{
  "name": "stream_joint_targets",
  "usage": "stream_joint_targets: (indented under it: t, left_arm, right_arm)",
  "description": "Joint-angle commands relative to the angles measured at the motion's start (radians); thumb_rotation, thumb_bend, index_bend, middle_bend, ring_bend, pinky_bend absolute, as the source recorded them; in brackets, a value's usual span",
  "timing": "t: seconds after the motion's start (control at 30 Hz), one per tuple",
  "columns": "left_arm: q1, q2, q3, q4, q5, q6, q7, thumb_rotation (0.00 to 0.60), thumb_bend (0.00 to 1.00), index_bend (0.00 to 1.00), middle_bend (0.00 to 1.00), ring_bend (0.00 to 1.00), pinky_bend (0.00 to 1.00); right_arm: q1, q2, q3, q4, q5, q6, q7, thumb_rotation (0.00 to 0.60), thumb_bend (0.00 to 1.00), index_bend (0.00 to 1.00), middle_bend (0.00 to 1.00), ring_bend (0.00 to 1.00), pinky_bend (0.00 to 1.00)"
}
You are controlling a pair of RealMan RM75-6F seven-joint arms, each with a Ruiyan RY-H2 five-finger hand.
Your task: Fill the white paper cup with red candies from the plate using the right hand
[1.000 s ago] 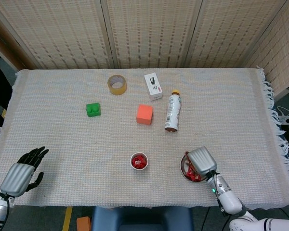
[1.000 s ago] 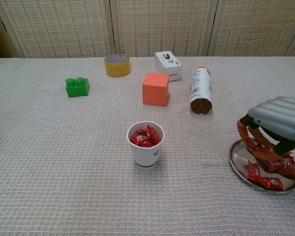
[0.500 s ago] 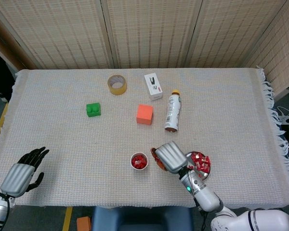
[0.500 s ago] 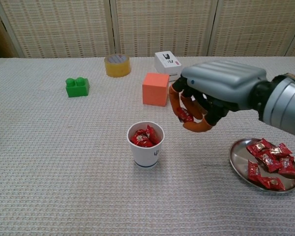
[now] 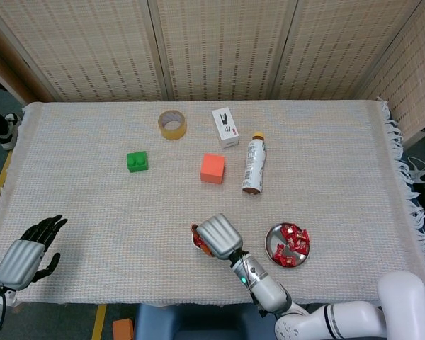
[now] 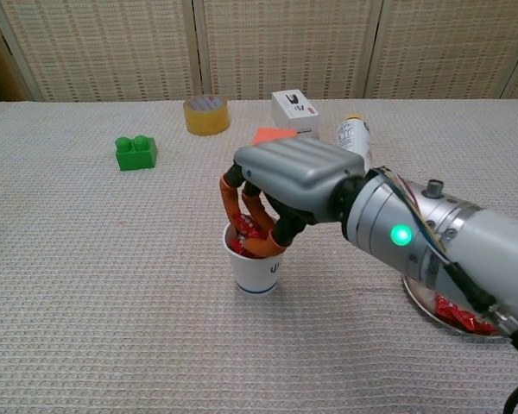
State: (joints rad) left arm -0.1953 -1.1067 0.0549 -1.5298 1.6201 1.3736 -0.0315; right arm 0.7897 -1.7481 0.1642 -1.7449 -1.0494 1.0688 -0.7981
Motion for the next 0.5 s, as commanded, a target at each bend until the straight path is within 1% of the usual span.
stream_joint_targets:
  t: [0.03,0.2,0.33,0.5]
  left_arm:
    - [-0.002,0.002,0.003,0.000,0.009,0.001,-0.011,0.600,0.50,0.01,0.00,0.06,0.18]
    - [-0.003,0.001,0.003,0.007,0.013,0.004,-0.015,0.600,0.50,0.01,0.00,0.06,0.18]
    - [-0.003,0.000,0.000,0.009,0.009,0.003,-0.014,0.600,0.50,0.01,0.00,0.07,0.18]
    - [-0.004,-0.001,-0.001,0.009,0.008,0.002,-0.012,0.600,0.50,0.01,0.00,0.07,0.18]
  right_arm:
    - [0.007,-0.014,-0.004,0.018,0.003,0.004,-0.001,0.600,0.25,0.55,0.70,0.70,1.00]
    - [0.015,-0.014,-0.003,0.030,0.008,0.000,0.008,0.600,0.26,0.43,0.70,0.70,1.00]
    - [0.017,-0.005,-0.008,0.032,0.000,0.004,0.015,0.600,0.25,0.35,0.70,0.70,1.00]
    - [0.019,0.003,-0.011,0.032,0.001,0.000,0.017,0.600,0.26,0.29,0.70,0.70,1.00]
